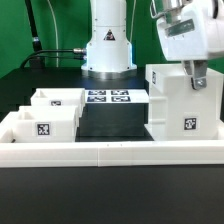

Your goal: Assemble drawer

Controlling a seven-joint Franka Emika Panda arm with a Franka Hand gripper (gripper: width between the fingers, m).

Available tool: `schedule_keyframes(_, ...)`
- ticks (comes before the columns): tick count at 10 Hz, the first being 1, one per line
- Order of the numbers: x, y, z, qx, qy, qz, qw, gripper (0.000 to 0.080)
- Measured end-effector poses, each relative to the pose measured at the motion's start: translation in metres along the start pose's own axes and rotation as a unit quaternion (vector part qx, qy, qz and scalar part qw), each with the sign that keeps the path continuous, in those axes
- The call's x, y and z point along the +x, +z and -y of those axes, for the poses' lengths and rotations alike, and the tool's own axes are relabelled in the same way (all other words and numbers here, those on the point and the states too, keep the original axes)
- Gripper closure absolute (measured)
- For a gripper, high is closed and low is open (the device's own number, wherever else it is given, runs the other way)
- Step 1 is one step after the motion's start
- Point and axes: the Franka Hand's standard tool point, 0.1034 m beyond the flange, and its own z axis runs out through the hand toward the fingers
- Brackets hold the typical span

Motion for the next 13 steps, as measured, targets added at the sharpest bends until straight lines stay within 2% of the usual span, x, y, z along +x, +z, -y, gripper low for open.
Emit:
schedule_keyframes(3,0.002,0.003,0.018,0.002,0.007,0.003,1.000,0.0750)
schedule_keyframes(6,0.002,0.003,0.018,-0.003,0.006,0.005,1.000,0.0750)
schedule_keyframes(8,0.001,0.001,0.020,0.001,0.003,0.004,1.000,0.0509)
schedule_keyframes(9,0.001,0.000,0.021,0.002,0.002,0.004,1.000,0.0509)
schedule_keyframes(10,0.001,0.000,0.022,0.003,0.002,0.004,1.000,0.0326)
schedule_keyframes(11,0.001,-0.001,0.022,0.003,0.001,0.004,1.000,0.0211)
schedule_keyframes(12,0.000,-0.001,0.022,0.004,0.001,0.004,1.000,0.0211)
schedule_keyframes(13,0.000,-0.001,0.022,0.004,0.001,0.004,1.000,0.0162)
